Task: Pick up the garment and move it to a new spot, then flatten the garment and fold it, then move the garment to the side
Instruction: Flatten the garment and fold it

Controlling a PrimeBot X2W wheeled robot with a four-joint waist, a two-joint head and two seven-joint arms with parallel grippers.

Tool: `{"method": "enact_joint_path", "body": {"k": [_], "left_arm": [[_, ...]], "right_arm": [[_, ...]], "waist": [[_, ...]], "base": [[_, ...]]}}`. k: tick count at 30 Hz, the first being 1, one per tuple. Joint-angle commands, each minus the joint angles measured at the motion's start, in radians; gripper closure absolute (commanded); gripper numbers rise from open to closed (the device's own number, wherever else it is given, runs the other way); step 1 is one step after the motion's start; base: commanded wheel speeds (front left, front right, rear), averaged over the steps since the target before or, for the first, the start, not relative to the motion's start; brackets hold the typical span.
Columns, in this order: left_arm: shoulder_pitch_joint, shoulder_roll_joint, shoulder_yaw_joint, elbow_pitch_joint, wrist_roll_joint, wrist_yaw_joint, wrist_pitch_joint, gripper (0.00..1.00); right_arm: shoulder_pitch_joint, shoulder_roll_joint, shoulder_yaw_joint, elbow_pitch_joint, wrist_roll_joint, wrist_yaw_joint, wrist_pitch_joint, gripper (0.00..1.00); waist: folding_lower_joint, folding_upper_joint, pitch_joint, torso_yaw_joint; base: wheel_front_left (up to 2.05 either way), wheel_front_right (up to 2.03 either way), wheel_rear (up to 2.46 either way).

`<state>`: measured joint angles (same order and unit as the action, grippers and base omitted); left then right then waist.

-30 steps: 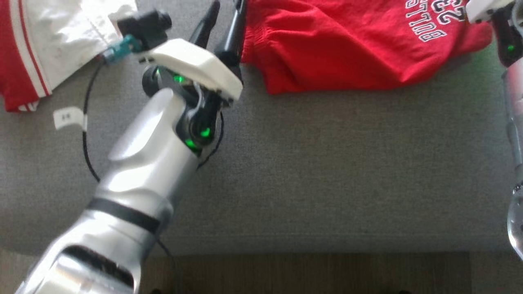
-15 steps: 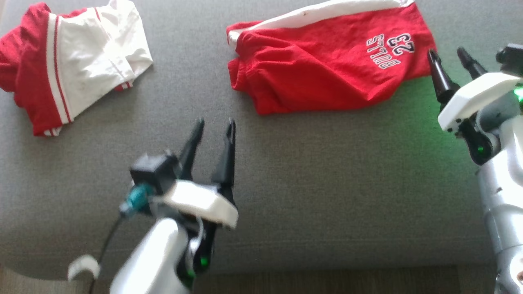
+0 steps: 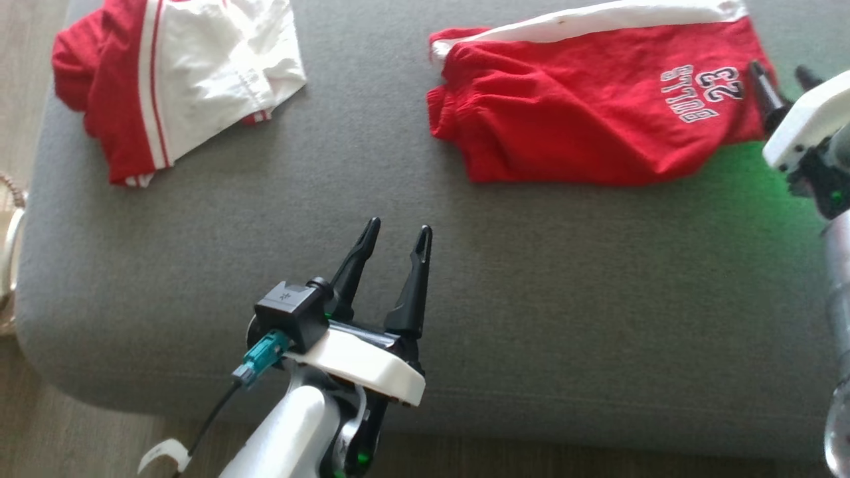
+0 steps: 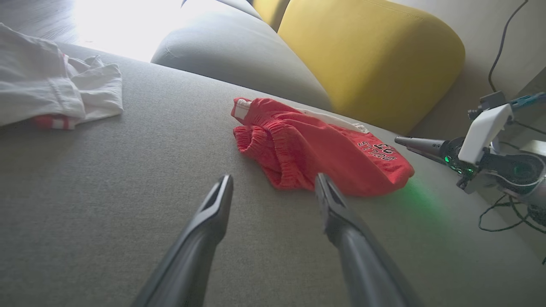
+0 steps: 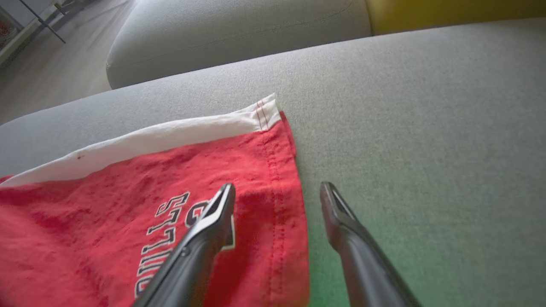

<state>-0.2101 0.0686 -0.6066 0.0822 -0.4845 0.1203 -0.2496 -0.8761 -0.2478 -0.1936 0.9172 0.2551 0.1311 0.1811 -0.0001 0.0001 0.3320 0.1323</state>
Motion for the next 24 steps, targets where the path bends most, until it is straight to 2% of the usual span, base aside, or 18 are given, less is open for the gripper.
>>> {"method": "enact_joint_path", "body": {"k": [1, 5, 14, 15, 16, 17, 18, 24], "left_arm": [[-0.031, -0.005, 0.023, -0.029, 0.010, -0.010, -0.012, 0.00], [-0.042, -0.010, 0.025, -0.021, 0.017, -0.022, -0.012, 0.00], [-0.044, -0.017, 0.034, -0.024, 0.022, -0.029, -0.012, 0.00], [-0.044, -0.017, 0.034, -0.025, 0.023, -0.029, -0.012, 0.00], [-0.045, -0.017, 0.035, -0.026, 0.024, -0.031, -0.012, 0.00], [-0.047, -0.017, 0.035, -0.026, 0.025, -0.032, -0.012, 0.00], [-0.049, -0.017, 0.036, -0.027, 0.027, -0.032, -0.012, 0.00], [-0.053, -0.018, 0.043, -0.030, 0.032, -0.034, -0.012, 0.00]], "right_arm": [[-0.048, -0.016, -0.003, 0.000, -0.030, 0.000, 0.003, 0.00], [-0.096, -0.033, -0.047, 0.088, -0.111, 0.000, 0.002, 0.00], [-0.133, -0.010, -0.102, 0.213, -0.206, 0.000, -0.013, 0.00], [-0.136, -0.005, -0.101, 0.220, -0.210, 0.000, -0.018, 0.04], [-0.139, -0.001, -0.100, 0.226, -0.213, 0.000, -0.025, 0.55], [-0.142, 0.004, -0.096, 0.231, -0.216, 0.000, -0.031, 0.88], [-0.144, 0.007, -0.092, 0.236, -0.218, 0.000, -0.039, 1.00], [-0.145, 0.019, -0.074, 0.255, -0.209, 0.000, -0.092, 1.00]], "waist": [[0.0001, -0.0001, 0.019, 0.025], [0.0001, -0.0001, 0.028, 0.048], [0.0001, -0.0001, 0.034, 0.058], [0.0001, -0.0001, 0.034, 0.057], [0.0001, -0.0001, 0.036, 0.055], [0.0001, -0.0001, 0.037, 0.053], [0.0001, -0.0001, 0.038, 0.051], [0.0001, -0.0001, 0.043, 0.037]], "base": [[0.00, 0.00, 0.00], [0.00, 0.00, 0.00], [0.00, 0.00, 0.00], [0.00, 0.00, 0.00], [0.00, 0.00, 0.00], [0.00, 0.00, 0.00], [0.00, 0.00, 0.00], [0.00, 0.00, 0.00]]}}
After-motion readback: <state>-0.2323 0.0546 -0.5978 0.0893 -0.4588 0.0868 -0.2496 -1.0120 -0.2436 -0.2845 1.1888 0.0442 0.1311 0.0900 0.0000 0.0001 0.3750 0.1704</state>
